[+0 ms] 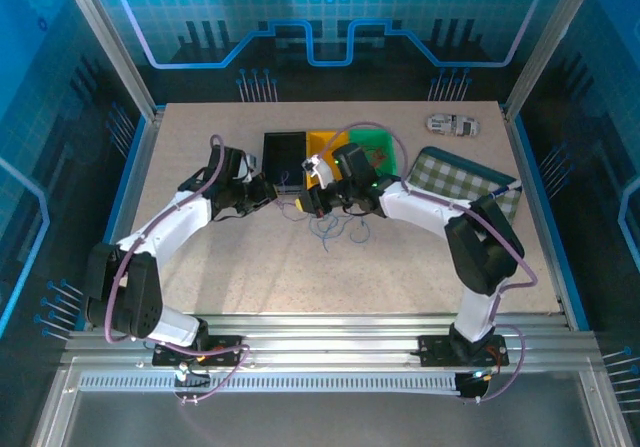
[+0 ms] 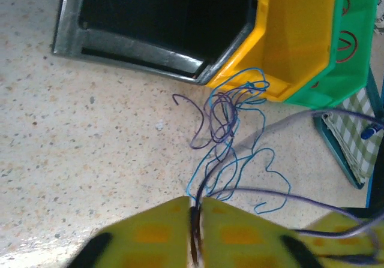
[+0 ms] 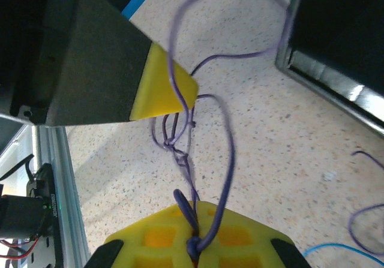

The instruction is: Untangle the cables

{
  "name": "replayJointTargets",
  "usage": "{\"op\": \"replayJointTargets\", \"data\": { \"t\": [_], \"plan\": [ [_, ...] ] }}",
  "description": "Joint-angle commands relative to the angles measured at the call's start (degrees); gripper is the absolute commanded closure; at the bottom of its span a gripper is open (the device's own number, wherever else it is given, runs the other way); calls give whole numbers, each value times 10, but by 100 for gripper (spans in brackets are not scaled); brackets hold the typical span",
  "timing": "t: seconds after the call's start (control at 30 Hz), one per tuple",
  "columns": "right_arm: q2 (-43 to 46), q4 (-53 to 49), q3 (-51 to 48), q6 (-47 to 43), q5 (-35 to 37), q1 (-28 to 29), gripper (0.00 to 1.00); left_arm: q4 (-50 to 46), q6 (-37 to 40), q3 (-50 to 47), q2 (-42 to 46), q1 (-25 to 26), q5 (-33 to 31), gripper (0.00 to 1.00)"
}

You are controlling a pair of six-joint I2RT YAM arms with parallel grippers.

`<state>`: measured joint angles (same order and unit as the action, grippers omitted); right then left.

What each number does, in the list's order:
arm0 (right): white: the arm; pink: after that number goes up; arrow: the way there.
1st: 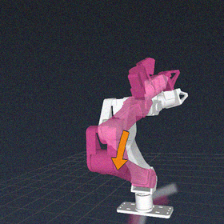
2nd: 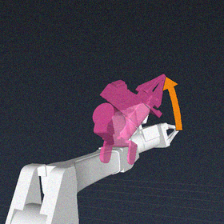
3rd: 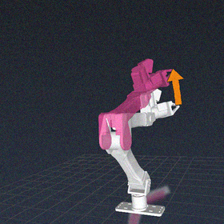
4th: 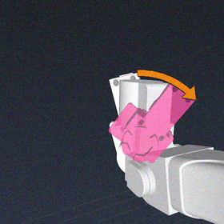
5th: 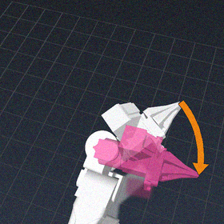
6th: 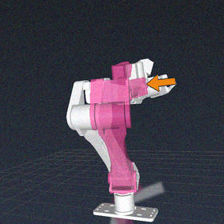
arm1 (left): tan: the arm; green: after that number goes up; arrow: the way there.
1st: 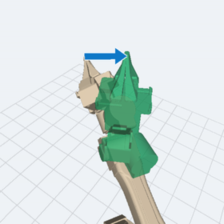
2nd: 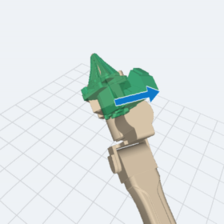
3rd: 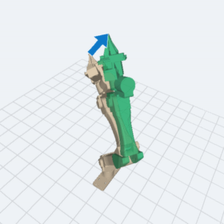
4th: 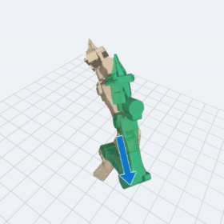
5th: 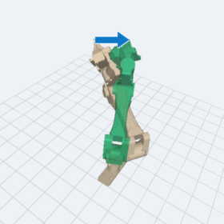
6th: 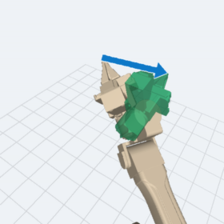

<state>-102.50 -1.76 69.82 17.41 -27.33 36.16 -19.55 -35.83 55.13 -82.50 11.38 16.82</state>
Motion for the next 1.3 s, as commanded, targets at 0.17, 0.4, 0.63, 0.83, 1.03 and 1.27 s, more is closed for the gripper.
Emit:
{"op": "replayJointTargets", "data": {
  "t": [0.17, 0.4, 0.63, 0.83, 1.03, 1.27],
  "plan": [
    [66, -17, -39, 7, 70, -50, 100, 70, -83, -113, 67, -15, -63, 72],
    [64, -30, -27, -1, 40, -54, 100, 171, -61, -135, 68, -15, 20, 55],
    [57, 3, -27, 46, -36, -75, 100, 271, -11, -136, 76, -9, 139, 44],
    [53, 29, -24, 76, -79, -77, 100, 279, 18, -103, 39, 27, 181, 45],
    [50, 63, -28, 116, -98, -78, 100, 309, 19, -85, -5, 55, 173, 48],
    [52, 95, -40, 149, -107, -79, 100, 375, -17, -76, -37, 57, 156, 75]
  ]
}}
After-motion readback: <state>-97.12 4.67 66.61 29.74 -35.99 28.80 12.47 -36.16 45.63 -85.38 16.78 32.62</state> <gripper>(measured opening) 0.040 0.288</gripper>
